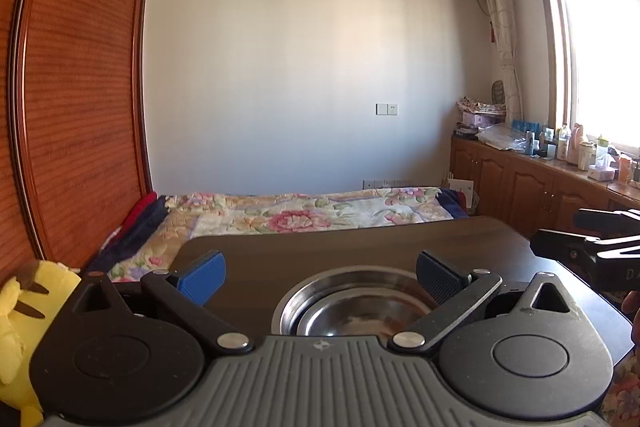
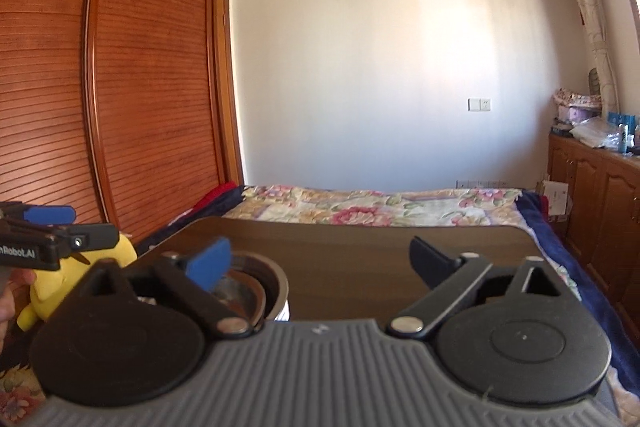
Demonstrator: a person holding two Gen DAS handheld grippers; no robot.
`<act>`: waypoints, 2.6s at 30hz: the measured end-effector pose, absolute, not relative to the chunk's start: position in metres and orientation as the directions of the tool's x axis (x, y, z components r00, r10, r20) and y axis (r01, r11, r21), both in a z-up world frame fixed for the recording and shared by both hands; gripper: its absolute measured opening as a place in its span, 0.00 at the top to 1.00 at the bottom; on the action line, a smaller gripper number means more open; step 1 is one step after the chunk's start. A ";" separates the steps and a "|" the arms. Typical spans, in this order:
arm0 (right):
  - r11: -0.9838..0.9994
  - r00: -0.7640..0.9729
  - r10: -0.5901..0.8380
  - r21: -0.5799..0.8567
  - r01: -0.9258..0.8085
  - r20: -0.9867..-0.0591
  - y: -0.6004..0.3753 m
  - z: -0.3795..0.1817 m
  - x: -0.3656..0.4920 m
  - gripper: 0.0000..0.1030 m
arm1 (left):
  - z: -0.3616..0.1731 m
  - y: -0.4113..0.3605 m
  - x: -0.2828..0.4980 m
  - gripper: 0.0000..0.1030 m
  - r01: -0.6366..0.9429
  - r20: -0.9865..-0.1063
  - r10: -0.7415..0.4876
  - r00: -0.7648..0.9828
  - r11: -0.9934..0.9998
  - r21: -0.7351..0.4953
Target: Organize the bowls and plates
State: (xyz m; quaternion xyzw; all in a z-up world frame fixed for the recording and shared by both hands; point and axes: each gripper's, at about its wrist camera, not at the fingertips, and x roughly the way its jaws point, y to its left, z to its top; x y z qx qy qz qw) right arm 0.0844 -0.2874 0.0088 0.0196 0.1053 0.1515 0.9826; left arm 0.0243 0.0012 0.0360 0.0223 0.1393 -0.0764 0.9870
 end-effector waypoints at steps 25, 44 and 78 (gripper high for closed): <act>0.984 0.968 0.168 0.090 -0.154 -0.186 -0.303 0.008 0.043 0.00 | 0.020 -0.026 -0.002 0.00 0.143 -0.331 -0.114 0.937 0.988 0.065; 0.991 0.965 0.126 0.062 -0.115 -0.230 -0.293 -0.016 0.043 0.00 | -0.008 -0.012 0.004 0.00 0.103 -0.380 -0.067 0.922 0.992 0.074; 0.993 0.957 0.112 0.054 -0.101 -0.268 -0.294 -0.031 0.046 0.00 | -0.028 -0.008 0.006 0.00 0.084 -0.406 -0.049 0.913 0.994 0.067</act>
